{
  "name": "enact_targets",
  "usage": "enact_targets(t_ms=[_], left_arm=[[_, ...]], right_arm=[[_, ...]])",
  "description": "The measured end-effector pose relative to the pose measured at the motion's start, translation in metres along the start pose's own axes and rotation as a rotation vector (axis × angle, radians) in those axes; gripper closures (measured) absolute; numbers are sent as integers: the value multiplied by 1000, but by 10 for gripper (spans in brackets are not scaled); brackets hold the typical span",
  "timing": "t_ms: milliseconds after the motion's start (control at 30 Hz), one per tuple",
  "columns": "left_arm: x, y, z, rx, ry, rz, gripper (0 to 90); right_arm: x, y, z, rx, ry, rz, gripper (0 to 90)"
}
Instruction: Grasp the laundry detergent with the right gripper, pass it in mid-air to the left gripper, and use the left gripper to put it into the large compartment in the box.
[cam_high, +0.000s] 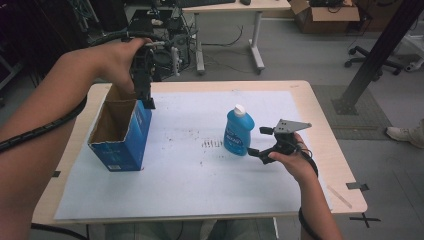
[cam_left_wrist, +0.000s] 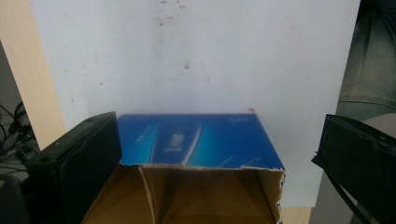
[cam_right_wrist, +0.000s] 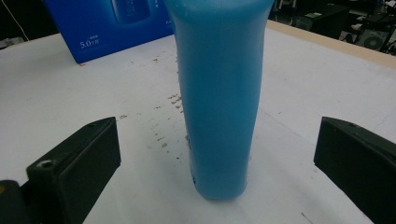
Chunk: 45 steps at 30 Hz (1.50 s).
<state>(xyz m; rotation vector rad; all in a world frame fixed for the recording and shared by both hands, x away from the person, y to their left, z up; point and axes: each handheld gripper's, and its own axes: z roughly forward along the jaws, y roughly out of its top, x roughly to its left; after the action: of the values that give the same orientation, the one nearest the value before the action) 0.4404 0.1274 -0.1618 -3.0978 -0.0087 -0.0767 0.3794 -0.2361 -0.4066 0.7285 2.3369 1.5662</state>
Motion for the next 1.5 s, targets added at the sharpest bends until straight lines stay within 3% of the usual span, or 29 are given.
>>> enact_targets(t_ms=[633,1000,1133,1500], left_arm=[[-4,-5,13,-17,-11,-1,4],[-24,-4,26,-57,-21,32,4],[-33,-1,26,-47,-13,54,4],[-46,-4,30,-36,-7,66,4]], right_arm=[[-2,-3,22,-34,10,10,2],[-3,-4,29,-51,10,8,1],[-3,-3,32,-59,12,11,1],[-2,-4,41,-67,7,4,1]])
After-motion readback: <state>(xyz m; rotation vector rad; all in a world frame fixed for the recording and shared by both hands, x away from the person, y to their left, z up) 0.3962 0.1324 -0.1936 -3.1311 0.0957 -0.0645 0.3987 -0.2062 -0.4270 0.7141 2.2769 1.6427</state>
